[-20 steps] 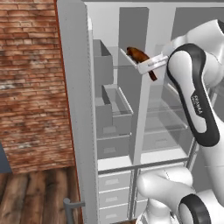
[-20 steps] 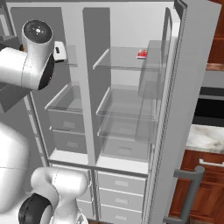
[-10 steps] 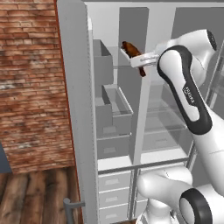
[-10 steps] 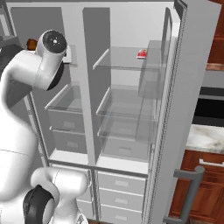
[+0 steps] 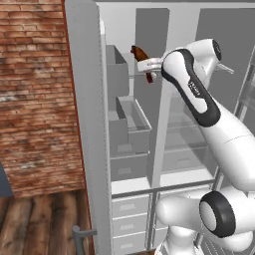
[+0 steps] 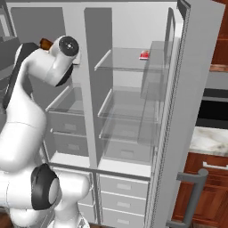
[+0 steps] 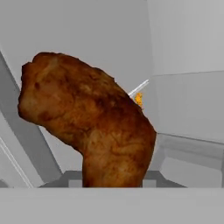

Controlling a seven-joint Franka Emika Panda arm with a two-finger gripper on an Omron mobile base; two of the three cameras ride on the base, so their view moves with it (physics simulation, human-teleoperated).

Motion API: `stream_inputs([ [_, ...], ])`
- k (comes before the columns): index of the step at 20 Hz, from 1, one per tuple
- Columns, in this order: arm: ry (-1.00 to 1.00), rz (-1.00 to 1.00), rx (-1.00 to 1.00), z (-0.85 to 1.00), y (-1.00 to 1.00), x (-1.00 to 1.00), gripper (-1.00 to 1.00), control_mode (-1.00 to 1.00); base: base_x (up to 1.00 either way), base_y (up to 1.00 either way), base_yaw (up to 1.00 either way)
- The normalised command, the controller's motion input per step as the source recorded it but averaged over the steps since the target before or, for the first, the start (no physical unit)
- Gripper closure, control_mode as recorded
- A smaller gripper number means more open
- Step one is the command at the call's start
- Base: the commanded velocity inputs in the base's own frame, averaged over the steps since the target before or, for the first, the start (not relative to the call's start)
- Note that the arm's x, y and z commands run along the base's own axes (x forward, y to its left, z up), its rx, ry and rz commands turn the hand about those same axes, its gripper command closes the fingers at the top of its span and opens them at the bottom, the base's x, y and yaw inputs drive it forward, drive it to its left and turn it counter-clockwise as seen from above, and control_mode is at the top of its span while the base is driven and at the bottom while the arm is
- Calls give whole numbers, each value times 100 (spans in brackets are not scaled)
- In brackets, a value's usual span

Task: There's a chicken drumstick in the fridge that needs to be moved to the freezer for freezing. Pick up the chicken drumstick from the fridge, place it on any shelf in the freezer, and close the fridge and freezer doors when done.

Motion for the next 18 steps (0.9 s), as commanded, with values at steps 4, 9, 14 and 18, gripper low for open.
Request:
stream_inputs([
  [4, 16, -11, -13, 0, 39, 71, 100, -100, 0, 0, 0],
  [9, 14, -12, -11, 0, 27, 72, 100, -100, 0, 0, 0],
  [14, 10, -5, -4, 0, 4, 65, 100, -100, 0, 0, 0],
  [18, 4, -2, -4, -3, 0, 56, 100, -100, 0, 0, 0],
])
